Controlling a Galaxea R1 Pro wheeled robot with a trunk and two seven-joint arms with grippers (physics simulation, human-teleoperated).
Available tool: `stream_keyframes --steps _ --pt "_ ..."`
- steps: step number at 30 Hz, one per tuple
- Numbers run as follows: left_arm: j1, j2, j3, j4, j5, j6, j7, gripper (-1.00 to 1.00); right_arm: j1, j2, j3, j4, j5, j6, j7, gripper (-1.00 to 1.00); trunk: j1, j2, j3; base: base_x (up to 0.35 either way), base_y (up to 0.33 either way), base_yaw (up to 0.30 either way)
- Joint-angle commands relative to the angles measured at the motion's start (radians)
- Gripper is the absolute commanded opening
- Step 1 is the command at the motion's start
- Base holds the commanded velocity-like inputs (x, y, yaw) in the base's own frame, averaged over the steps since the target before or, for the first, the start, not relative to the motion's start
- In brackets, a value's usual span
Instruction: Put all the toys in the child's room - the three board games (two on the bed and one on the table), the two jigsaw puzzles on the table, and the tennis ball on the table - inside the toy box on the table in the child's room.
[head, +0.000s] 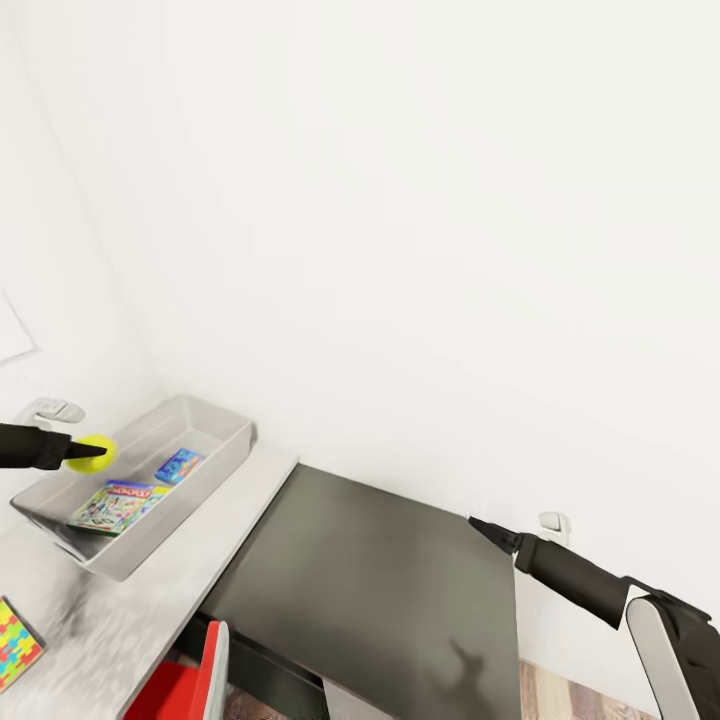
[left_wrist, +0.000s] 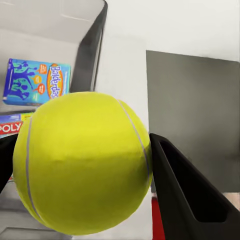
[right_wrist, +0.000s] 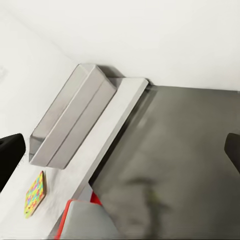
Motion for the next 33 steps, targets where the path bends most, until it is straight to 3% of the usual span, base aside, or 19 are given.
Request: stream_keyframes --steps 1,6,15,24,33 --pt "-0.001 -0.003 -0.001 -0.001 -0.012 0.005 -0.005 -1.0 -0.001 0.001 0.0 -0.008 -0.001 0.017 0.008 1.0 0.001 -0.002 -0.004 0.0 0.0 0.0" --pt "-0.001 -0.014 -0.009 0.0 -0.012 0.005 0.039 -1.0 0.0 0.009 0.001 -0.037 -0.001 0.087 0.092 1.0 0.001 -0.002 -0.012 0.0 0.0 0.0" --pt "-0.001 -0.016 -0.013 0.001 -0.013 0.002 0.051 -1.0 -0.001 0.006 -0.007 -0.043 0.0 0.103 0.241 1.0 0.001 -0.002 -0.026 0.0 0.0 0.0" --pt "-0.001 -0.016 -0.014 0.002 -0.086 -0.001 0.05 -1.0 -0.001 0.003 -0.008 -0.043 0.0 0.096 0.26 1.0 0.001 -0.002 -0.041 0.0 0.0 0.0" --pt "-0.001 -0.016 -0.014 0.004 -0.1 -0.003 0.051 -1.0 -0.001 0.002 -0.008 -0.043 0.0 0.092 0.261 1.0 0.001 -0.002 -0.055 0.0 0.0 0.0"
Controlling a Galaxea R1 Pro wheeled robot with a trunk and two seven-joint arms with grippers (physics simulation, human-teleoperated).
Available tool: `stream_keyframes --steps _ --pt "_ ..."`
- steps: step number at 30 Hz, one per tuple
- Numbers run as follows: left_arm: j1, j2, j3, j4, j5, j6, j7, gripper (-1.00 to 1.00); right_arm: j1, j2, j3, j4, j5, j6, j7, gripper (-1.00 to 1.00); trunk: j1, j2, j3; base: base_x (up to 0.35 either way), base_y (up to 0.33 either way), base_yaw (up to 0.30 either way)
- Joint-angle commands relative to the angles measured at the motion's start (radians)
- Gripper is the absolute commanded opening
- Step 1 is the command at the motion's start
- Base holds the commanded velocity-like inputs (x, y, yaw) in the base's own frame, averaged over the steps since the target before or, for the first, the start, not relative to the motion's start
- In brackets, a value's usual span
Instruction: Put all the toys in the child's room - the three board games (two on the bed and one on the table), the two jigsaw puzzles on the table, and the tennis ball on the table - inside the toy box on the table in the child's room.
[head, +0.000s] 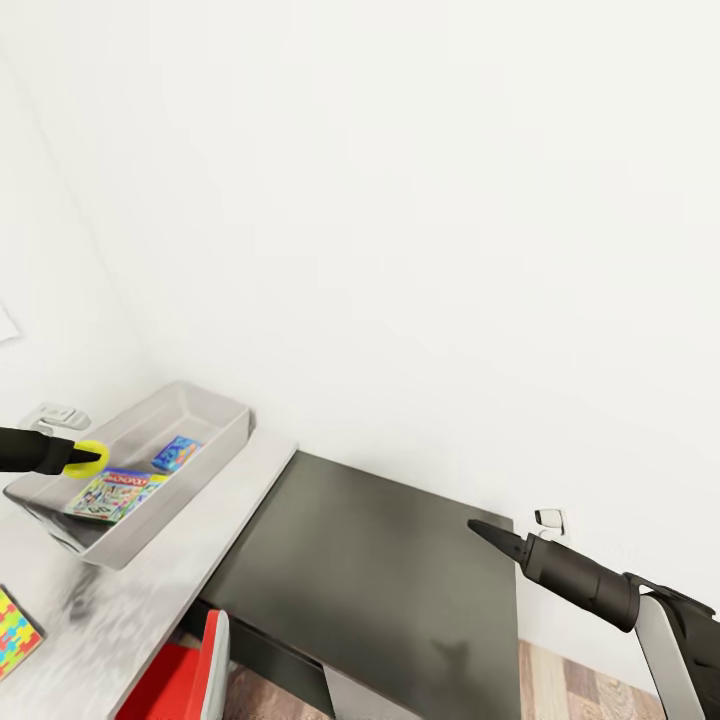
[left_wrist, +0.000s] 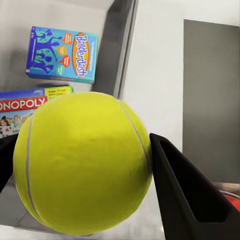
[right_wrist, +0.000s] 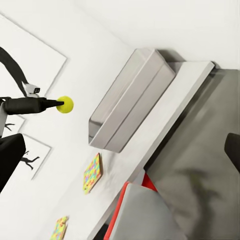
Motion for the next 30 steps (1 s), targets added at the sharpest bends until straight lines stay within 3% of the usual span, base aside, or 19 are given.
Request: stream_keyframes --steps 1,10,18,30 --pt "-0.001 0.0 0.001 -0.001 -0.012 0.004 -0.011 -1.0 -0.001 0.0 -0.001 0.0 -0.001 0.005 0.002 1.0 0.001 -0.002 -0.004 0.0 0.0 0.0" --pt "-0.001 -0.007 -0.005 -0.001 -0.012 0.003 -0.011 -1.0 -0.001 -0.001 -0.001 0.0 -0.001 0.003 0.002 1.0 0.001 -0.002 -0.018 0.0 0.0 0.0" --pt "-0.001 -0.006 -0.087 -0.001 -0.015 0.0 -0.011 -1.0 -0.001 -0.002 -0.001 0.0 -0.001 0.003 0.002 1.0 0.001 -0.002 -0.031 0.0 0.0 0.0" --pt "-0.001 0.003 -0.107 0.003 -0.018 -0.016 -0.01 -1.0 0.0 -0.003 -0.016 0.0 -0.001 0.003 0.003 1.0 0.001 -0.002 -0.05 0.0 0.0 0.0"
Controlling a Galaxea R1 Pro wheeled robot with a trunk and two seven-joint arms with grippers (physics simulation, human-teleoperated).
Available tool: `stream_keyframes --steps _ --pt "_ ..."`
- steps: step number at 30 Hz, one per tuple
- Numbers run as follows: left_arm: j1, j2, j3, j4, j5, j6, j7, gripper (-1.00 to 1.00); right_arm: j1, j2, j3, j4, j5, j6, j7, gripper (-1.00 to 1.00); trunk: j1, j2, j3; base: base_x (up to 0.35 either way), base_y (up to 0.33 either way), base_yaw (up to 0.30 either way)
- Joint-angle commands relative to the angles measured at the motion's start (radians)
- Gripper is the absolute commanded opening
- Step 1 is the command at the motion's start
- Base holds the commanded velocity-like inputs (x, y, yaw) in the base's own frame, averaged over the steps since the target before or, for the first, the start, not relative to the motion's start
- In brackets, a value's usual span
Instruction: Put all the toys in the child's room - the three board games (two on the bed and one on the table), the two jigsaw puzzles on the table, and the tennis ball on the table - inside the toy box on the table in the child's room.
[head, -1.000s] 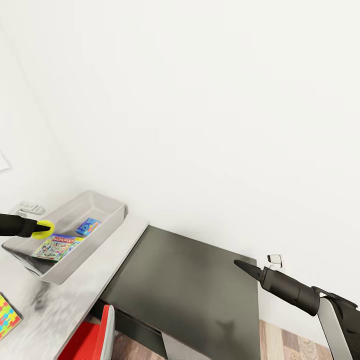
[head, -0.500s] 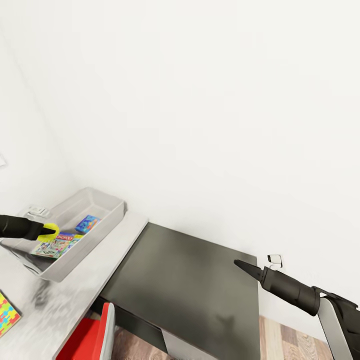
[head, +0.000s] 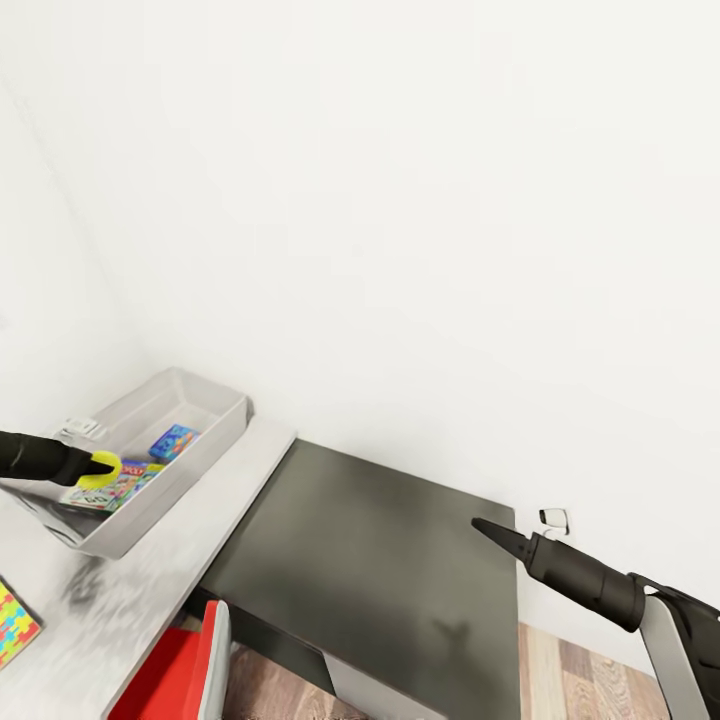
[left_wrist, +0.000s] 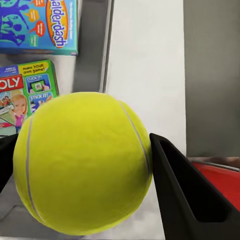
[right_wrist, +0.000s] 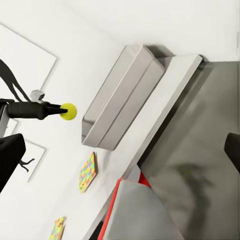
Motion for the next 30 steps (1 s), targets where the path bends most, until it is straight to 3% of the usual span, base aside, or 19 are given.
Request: stream_keyframes --steps 1,9,25,30 --pt "-0.001 0.0 0.002 0.001 -0.019 0.004 -0.011 -1.0 -0.001 0.0 -0.003 0.0 -0.001 0.005 0.002 1.0 0.001 -0.002 -0.004 0.0 0.0 0.0" --pt "-0.001 -0.001 0.012 0.009 -0.094 0.005 -0.011 -1.0 -0.001 0.0 -0.008 0.0 -0.001 0.006 0.002 1.0 0.001 -0.002 -0.016 0.0 0.0 0.0" --pt "-0.001 -0.006 0.013 0.014 -0.11 0.006 -0.009 -1.0 -0.001 0.0 -0.008 0.0 -0.001 0.005 0.002 1.0 0.001 -0.002 -0.042 0.0 0.0 0.0" --pt "-0.001 -0.007 0.014 0.014 -0.139 0.006 -0.008 -1.0 -0.001 0.0 -0.008 0.0 -0.001 0.005 0.002 1.0 0.001 -0.002 -0.05 0.0 0.0 0.0"
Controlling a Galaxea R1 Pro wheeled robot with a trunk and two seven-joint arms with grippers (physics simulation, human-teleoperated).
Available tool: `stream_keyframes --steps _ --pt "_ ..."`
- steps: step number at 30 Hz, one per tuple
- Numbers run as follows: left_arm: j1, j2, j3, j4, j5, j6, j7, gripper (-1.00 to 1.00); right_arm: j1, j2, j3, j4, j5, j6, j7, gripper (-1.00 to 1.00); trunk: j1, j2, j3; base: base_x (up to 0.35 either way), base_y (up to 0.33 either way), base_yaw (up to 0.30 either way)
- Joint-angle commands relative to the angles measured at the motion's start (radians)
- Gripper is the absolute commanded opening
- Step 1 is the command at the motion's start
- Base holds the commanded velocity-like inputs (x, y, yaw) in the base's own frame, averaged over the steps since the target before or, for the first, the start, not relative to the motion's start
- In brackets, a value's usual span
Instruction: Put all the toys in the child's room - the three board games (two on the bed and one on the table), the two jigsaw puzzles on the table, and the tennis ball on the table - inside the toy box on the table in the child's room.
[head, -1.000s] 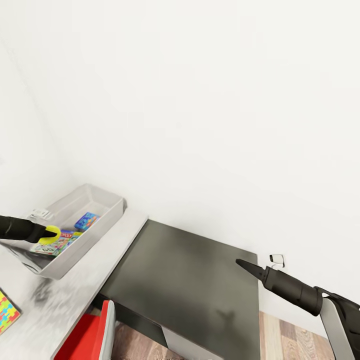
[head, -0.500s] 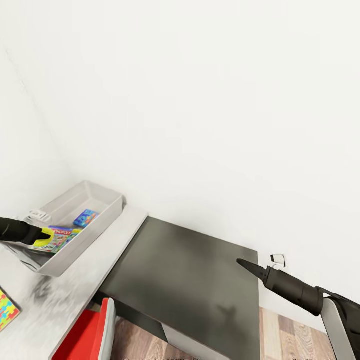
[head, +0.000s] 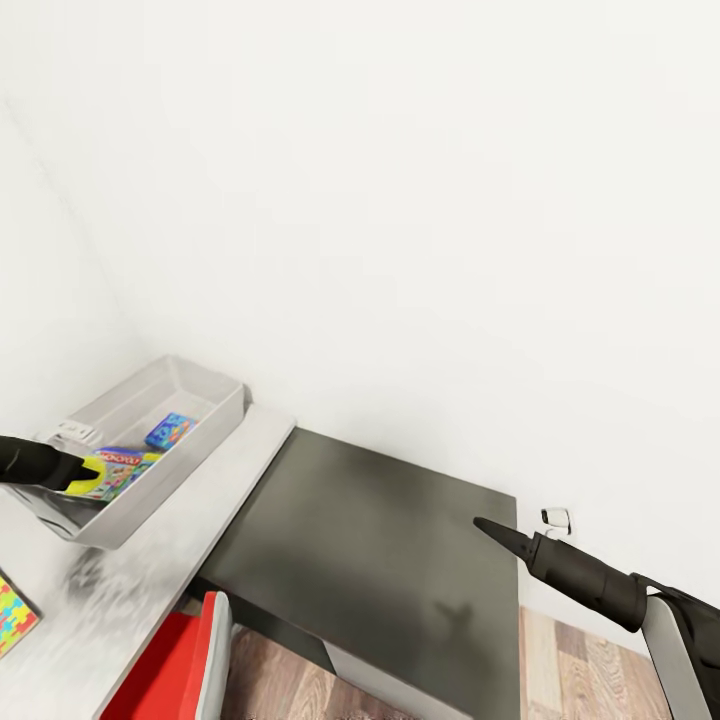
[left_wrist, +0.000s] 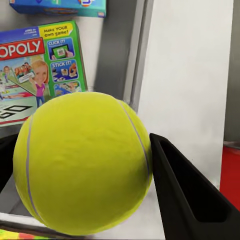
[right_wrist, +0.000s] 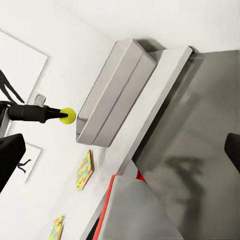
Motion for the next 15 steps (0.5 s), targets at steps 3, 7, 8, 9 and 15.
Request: stream_keyframes --steps 3,7,8,9,15 --pt "-0.001 0.0 0.001 -0.001 -0.033 0.004 -0.011 -1.0 0.0 0.0 -0.001 0.0 0.0 0.004 0.002 1.0 0.001 -0.002 -0.007 0.0 0.0 0.0" --pt "-0.001 0.0 0.002 -0.001 -0.042 0.004 -0.01 -1.0 -0.001 0.0 -0.001 0.0 0.0 0.004 0.002 1.0 0.001 -0.002 -0.013 0.0 0.0 0.0" --pt "-0.001 0.0 0.002 -0.001 -0.043 0.004 -0.009 -1.0 -0.001 0.001 -0.001 0.0 0.0 0.004 0.002 1.0 0.001 -0.002 -0.015 0.0 0.0 0.0" --pt "-0.001 0.0 0.002 -0.001 -0.044 0.005 -0.009 -1.0 0.0 0.001 -0.001 0.0 0.0 0.004 0.002 1.0 0.001 -0.002 -0.016 0.0 0.0 0.0" --pt "-0.001 -0.001 0.003 -0.001 -0.046 0.005 -0.009 -1.0 0.0 0.001 -0.001 0.0 0.0 0.004 0.002 1.0 0.001 -0.002 -0.026 0.0 0.0 0.0"
